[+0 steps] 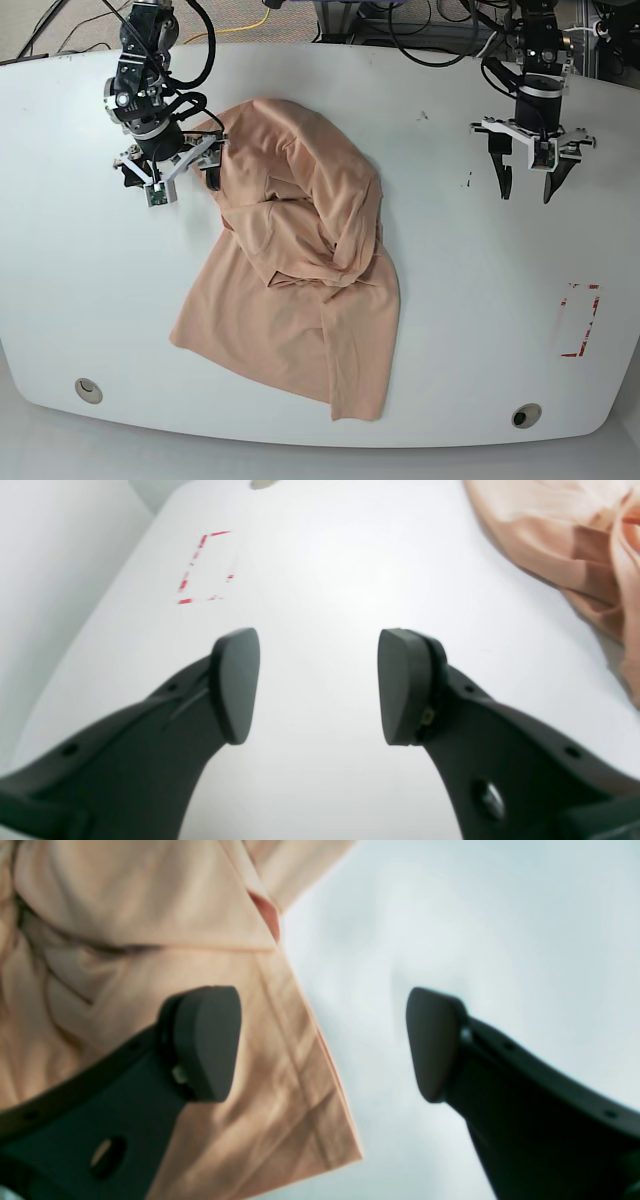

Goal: Layout the t-shirt on the table in an organized manner, then fold the t-shirt properly
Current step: 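Lower the right gripper onto the peach t-shirt edge and grasp it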

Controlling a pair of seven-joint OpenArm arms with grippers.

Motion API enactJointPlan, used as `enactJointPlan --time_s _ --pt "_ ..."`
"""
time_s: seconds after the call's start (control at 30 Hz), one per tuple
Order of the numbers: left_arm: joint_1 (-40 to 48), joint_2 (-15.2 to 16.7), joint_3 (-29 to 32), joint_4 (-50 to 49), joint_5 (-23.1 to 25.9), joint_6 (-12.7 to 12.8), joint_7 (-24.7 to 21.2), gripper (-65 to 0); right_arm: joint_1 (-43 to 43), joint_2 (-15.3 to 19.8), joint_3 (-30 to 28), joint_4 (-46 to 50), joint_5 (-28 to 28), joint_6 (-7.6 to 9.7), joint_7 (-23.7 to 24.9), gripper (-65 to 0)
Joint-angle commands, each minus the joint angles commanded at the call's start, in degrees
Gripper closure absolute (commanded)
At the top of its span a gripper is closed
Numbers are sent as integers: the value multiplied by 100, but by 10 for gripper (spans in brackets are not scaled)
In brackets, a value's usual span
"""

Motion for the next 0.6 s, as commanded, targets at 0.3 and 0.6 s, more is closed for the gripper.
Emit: enactJointPlan --time_s 0.3,0.6 --pt "0 0 9 -9 9 0 0 -351 -44 -18 18 -651 0 571 26 -496" --pt "26 -26 9 -9 26 0 0 -351 -26 -26 18 -958 0 888 26 -490"
